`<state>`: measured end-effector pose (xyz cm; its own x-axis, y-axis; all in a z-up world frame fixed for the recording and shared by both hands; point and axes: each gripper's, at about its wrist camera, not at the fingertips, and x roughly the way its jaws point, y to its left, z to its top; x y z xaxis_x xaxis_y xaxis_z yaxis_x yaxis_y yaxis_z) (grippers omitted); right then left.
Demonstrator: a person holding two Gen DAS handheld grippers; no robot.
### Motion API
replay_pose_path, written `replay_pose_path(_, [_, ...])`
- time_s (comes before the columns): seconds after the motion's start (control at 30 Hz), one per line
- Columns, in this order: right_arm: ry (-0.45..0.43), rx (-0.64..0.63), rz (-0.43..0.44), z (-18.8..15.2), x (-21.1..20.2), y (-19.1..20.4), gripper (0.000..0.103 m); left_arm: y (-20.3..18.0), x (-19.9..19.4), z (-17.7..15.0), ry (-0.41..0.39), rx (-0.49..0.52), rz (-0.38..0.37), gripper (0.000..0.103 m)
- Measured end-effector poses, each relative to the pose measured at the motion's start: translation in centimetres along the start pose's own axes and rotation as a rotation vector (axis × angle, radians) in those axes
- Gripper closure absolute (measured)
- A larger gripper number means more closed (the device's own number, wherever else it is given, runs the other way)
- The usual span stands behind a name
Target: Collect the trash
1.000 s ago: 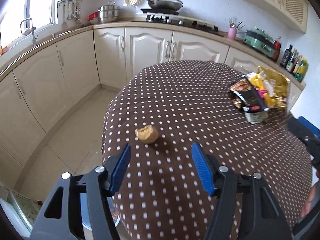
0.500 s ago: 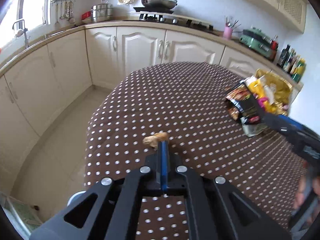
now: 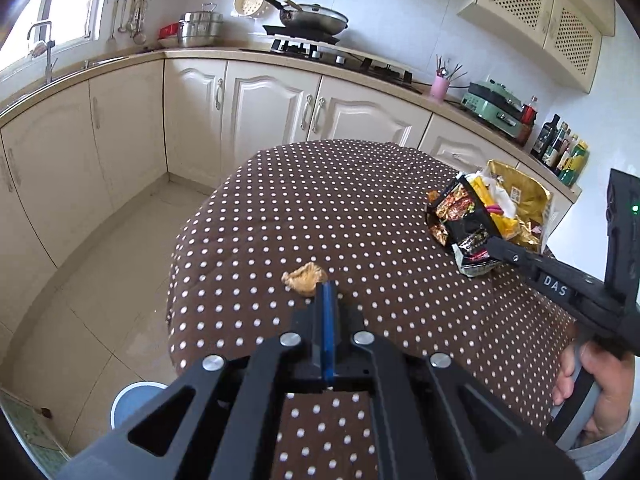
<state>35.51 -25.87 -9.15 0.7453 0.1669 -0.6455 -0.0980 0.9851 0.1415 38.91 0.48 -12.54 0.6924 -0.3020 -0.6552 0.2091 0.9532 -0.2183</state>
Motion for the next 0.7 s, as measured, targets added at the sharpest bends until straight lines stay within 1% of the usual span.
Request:
replay_pose_path(0.1, [-0.014,-0.017,0.042,-0.3,-0.9,1.0,0.1,0.3,-0.7,-0.7,-0.001,-0.001,-0.024,0.102])
replay_pose_path(0.17, [-0.022,-0.037,0.068,-0.3,-1.4,1.9,0.1,0.5,-0.8,-0.9,-0.007,0.007,-0.002,0.1])
replay_pose_path(0.2, [-0.021,-0.052,0.081,-0.4,-1.6,2.6,0.1,0.8,-0.9,-1.0,-0.008,0.004,0.011,0.089])
replay_pose_path(0.23, [-0.017,-0.062,0.093,-0.5,-1.6,3.1,0.1,1.1,-0.9,-1.0,-0.008,-0.003,0.021,0.071])
replay_pose_path(0.27, [-0.012,-0.079,0.111,-0.7,-1.5,3.9,0.1,1.2,-0.9,-1.1,-0.011,-0.01,0.032,0.066])
replay_pose_path(0.37, [0.011,-0.104,0.125,-0.8,-0.6,5.3,0.101,1.2,-0.1,-0.8,0.003,0.005,0.052,0.066])
replay_pose_path(0.47, [0.015,-0.112,0.132,-0.7,-0.1,6.1,0.1,0.8,1.3,-0.2,0.023,0.023,0.071,0.066])
replay_pose_path(0.6, [0.022,-0.115,0.138,-0.4,0.5,6.4,0.1,-0.1,3.2,0.5,0.054,0.035,0.074,0.066])
replay_pose_path(0.67, [0.028,-0.113,0.141,-0.3,0.8,6.4,0.1,-0.2,4.0,0.8,0.07,0.033,0.058,0.066])
replay_pose_path(0.7, [0.031,-0.111,0.145,-0.4,0.9,6.3,0.1,-0.4,4.5,0.9,0.079,0.036,0.062,0.066])
